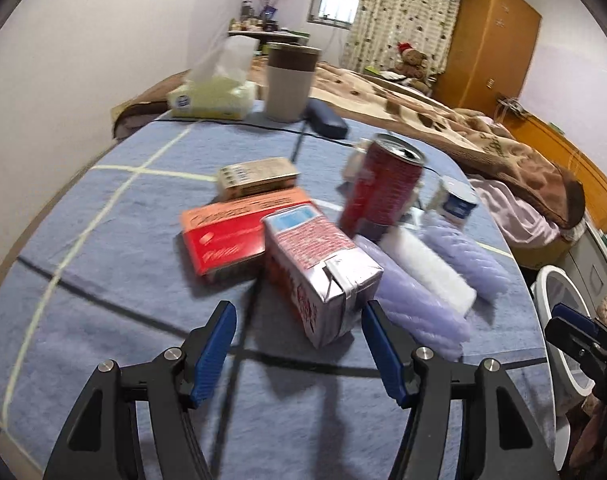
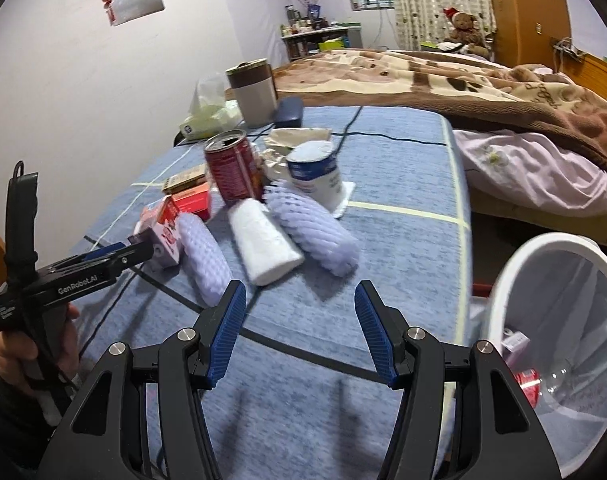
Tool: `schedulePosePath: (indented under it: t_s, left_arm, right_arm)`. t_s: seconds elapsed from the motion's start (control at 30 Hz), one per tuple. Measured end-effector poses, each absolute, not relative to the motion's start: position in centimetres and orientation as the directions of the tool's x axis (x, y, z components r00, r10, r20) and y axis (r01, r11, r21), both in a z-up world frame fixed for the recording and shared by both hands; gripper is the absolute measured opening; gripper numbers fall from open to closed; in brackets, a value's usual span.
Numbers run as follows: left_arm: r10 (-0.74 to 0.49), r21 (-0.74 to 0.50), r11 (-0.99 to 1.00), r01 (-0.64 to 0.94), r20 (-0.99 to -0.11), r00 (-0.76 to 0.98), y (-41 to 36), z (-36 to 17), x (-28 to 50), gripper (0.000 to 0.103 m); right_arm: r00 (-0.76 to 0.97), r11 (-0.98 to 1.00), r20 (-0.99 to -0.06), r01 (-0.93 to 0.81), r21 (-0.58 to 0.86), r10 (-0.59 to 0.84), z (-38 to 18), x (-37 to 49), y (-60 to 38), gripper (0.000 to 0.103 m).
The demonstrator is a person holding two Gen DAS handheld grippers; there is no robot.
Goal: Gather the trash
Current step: 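Grasp the strawberry milk carton with the left tool while the right tool grasps a foam net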
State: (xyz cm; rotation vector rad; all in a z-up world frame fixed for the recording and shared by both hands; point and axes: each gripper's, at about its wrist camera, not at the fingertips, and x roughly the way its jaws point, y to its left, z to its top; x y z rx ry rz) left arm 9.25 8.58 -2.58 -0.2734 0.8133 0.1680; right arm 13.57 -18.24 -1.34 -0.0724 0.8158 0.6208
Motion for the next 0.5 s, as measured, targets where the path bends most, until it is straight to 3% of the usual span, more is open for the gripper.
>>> schedulePosePath:
  t_s: [0.3,0.43,0.47,0.5]
  left_arm:
    - [-0.031,-0.279,0.931,-0.235,-0.701,0.712,8.6,-1.3,9.6,0.065]
    - [-0.007,-0.269,0.926,-0.266,-0.716,0.698,8.3,-2.1,11.5,0.065]
    - [-0.002,-0.262,0.927,-0.269,-0.72,0.694,8.3,-2.2,11.6,0.064]
    - [0.006,-0.253,0.928,-0.273,-0.724,0.69,8.3,-2.4,11.8,0.055]
  right_arm:
    - [0.507,0.81,-0.704,-0.561,0.17,0.498,-1.3,13.4,-17.9,0.058]
    - [0.509,0.814,-0.706,-0.555,0.168,0.493,-1.3,13.6,-18.0,0.058]
    - [0.509,0.815,-0.706,-0.555,0.167,0.492,-1.3,13.7,-17.9,0.058]
    - [0.509,0.815,-0.706,-0.556,0.167,0.492,-1.3,13.7,-17.9,0.058]
